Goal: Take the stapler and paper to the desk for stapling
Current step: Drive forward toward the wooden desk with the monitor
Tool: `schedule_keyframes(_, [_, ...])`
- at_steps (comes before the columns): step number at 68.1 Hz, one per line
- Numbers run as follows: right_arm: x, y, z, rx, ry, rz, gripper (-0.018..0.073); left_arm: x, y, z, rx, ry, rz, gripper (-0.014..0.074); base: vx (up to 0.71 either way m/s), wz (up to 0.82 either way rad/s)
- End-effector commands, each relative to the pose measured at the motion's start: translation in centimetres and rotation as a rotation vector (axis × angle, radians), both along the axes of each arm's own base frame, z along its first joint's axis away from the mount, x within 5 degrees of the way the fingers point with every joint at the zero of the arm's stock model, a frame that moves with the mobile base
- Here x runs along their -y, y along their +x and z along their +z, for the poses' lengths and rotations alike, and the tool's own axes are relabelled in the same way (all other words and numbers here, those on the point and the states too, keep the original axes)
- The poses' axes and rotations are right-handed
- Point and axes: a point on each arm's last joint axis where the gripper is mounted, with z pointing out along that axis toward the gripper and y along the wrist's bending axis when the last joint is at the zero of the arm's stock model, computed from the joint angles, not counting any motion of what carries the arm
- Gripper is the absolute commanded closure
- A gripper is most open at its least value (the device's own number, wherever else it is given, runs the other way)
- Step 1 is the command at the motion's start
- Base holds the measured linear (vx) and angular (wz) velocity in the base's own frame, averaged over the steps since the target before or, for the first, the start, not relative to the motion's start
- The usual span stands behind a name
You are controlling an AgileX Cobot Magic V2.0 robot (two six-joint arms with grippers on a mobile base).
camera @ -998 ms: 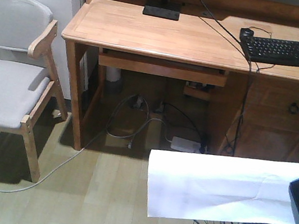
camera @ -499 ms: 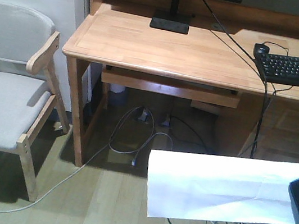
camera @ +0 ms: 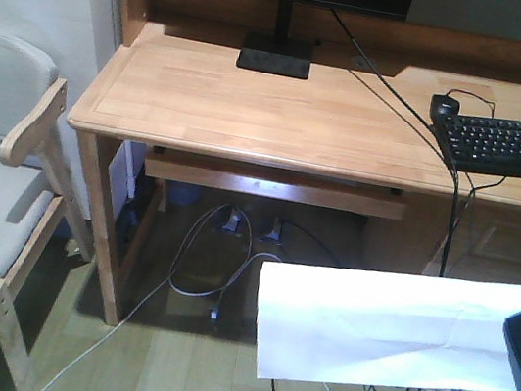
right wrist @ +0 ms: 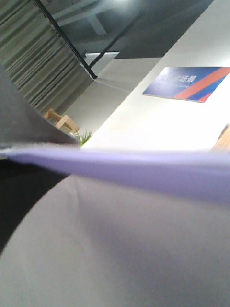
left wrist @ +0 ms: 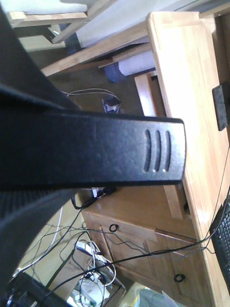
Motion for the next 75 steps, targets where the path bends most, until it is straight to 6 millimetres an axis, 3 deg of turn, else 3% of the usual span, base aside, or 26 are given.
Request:
schedule_keyframes(1, [-0.01, -0.24, 0.4, 0.052, 0.022, 0.012, 0.0564, 0.15, 0.23, 1.91, 0.12, -0.061, -0.004, 0.0603, 0.22, -0.08])
schedule_keyframes(75, [-0.01, -0.24, 0.4, 0.052, 0.022, 0.012, 0.0564, 0.15, 0.23, 1.91, 0.12, -0.061, -0.004, 0.0603, 0.2, -0.03])
